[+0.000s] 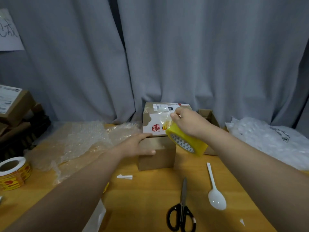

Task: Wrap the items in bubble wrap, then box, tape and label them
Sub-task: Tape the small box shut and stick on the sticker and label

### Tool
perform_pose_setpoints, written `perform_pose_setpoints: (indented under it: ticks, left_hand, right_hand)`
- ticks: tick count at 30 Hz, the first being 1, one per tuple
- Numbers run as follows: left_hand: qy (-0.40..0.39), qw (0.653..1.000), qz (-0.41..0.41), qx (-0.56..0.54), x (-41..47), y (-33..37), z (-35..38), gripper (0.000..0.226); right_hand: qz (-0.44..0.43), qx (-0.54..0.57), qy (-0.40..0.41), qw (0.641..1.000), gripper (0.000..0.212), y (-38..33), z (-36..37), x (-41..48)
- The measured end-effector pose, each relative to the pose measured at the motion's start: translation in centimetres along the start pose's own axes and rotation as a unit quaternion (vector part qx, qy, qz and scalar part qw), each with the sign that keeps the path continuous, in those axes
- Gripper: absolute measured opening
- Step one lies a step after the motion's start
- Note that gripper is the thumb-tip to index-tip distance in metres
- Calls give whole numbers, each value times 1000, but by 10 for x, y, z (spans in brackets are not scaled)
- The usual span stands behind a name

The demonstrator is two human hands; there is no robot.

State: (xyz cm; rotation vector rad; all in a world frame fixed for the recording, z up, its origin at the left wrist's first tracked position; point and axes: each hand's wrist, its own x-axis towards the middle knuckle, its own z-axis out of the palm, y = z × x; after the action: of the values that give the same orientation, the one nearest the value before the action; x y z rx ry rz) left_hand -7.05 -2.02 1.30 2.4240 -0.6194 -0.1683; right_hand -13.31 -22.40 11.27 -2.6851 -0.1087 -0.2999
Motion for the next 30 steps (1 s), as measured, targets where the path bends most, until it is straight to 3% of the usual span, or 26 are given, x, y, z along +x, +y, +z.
perform_pose_setpoints:
  ticks: [3, 7, 10, 17, 21, 25, 28, 30]
  left_hand:
    - [21, 999, 17, -32, 3, -6, 13, 63]
    - [73, 981, 26, -180, 4, -7, 33, 34]
    - [77, 970, 10, -230, 6, -8, 37, 24]
    - [54, 971, 31, -229, 2, -1, 31, 22]
    - [27, 976, 27, -217, -9, 4, 24, 56]
    - [126, 885, -74, -443, -7, 8, 20, 48]
    - [183, 869, -94, -450, -5, 11, 16, 26]
    - [196, 854, -115, -467, -6, 16, 15, 22]
  right_hand:
    - [1, 11, -33, 999, 35, 3, -5, 13]
    - [-18, -35, -91, 995, 37, 1, -2, 26]
    - [-34, -69, -122, 990, 37, -6, -2, 37]
    - [-100, -180, -233, 950, 39, -40, 8, 51]
    - [-102, -223, -269, 931, 37, -53, 15, 62]
    - [-104, -252, -289, 918, 37, -58, 25, 74]
    - [-102, -267, -286, 915, 40, -61, 30, 75]
    - [-107, -233, -228, 939, 45, -58, 26, 72]
